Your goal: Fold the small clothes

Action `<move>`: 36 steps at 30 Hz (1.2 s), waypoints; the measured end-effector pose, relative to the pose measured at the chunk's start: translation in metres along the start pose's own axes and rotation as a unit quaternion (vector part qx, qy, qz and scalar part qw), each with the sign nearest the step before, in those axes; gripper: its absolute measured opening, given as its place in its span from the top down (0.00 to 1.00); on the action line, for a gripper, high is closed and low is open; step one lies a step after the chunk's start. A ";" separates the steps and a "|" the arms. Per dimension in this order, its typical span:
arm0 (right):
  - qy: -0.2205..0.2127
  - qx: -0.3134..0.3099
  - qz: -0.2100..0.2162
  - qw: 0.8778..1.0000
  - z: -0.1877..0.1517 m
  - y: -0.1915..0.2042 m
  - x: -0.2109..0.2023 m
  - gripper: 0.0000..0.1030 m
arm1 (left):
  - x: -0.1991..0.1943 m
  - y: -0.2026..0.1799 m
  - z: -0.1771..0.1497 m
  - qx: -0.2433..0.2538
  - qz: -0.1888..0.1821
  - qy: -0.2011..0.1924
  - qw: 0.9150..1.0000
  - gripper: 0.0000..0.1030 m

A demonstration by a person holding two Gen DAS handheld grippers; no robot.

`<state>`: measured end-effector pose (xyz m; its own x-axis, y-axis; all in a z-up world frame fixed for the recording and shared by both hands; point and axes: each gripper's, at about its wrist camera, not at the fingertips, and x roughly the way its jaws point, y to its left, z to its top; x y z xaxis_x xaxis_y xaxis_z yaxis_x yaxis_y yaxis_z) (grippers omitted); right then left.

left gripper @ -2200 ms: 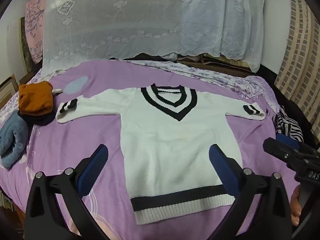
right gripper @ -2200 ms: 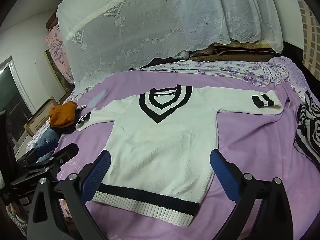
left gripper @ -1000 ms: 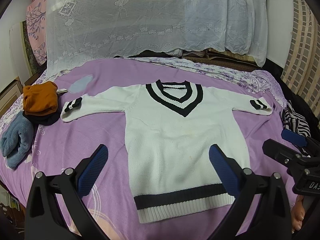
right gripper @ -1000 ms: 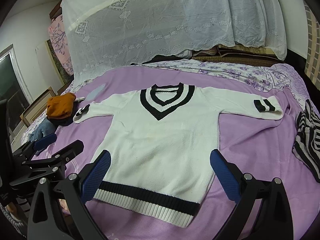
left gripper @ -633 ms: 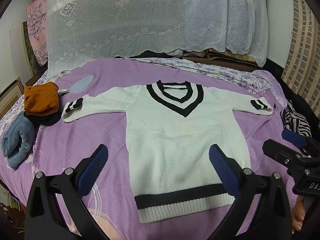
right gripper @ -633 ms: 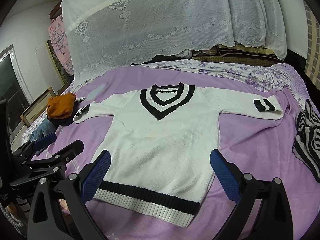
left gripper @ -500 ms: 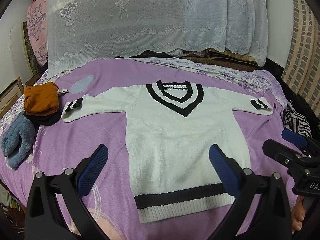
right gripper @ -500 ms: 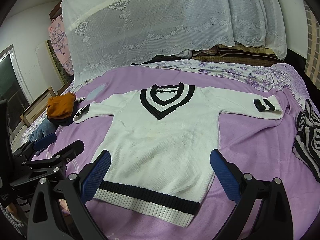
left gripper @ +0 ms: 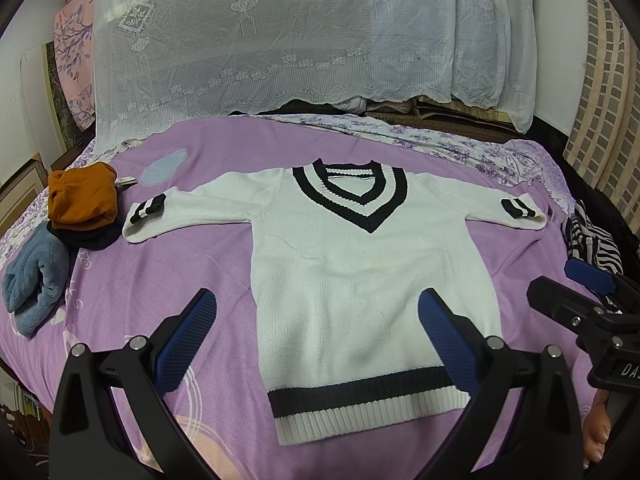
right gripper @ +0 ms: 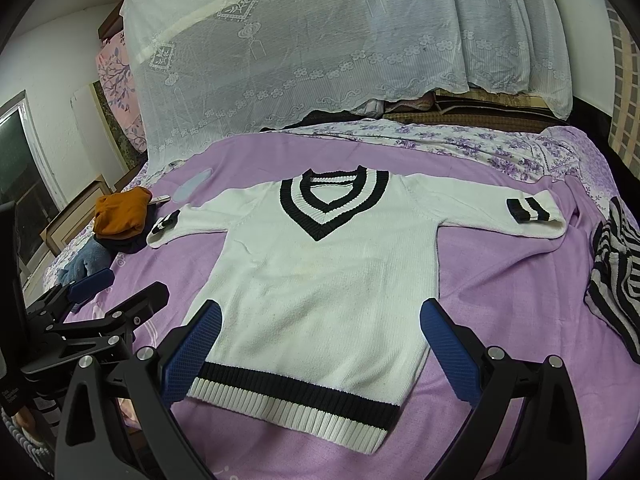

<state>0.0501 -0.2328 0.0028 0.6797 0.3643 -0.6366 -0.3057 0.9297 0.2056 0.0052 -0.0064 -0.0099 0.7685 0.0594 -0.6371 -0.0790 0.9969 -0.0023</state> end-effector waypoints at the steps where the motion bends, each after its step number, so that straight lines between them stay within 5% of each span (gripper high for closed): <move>1: 0.000 0.000 0.000 1.000 0.000 0.000 0.000 0.03 | 0.000 0.000 0.001 0.000 0.000 0.000 1.000 0.05; 36: 0.003 0.002 0.002 1.000 -0.003 0.000 0.002 0.03 | 0.003 0.003 -0.010 -0.003 -0.002 0.005 1.000 0.05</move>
<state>0.0497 -0.2318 -0.0004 0.6745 0.3668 -0.6406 -0.3057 0.9287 0.2098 0.0009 -0.0042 -0.0197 0.7619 0.0548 -0.6454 -0.0800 0.9967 -0.0099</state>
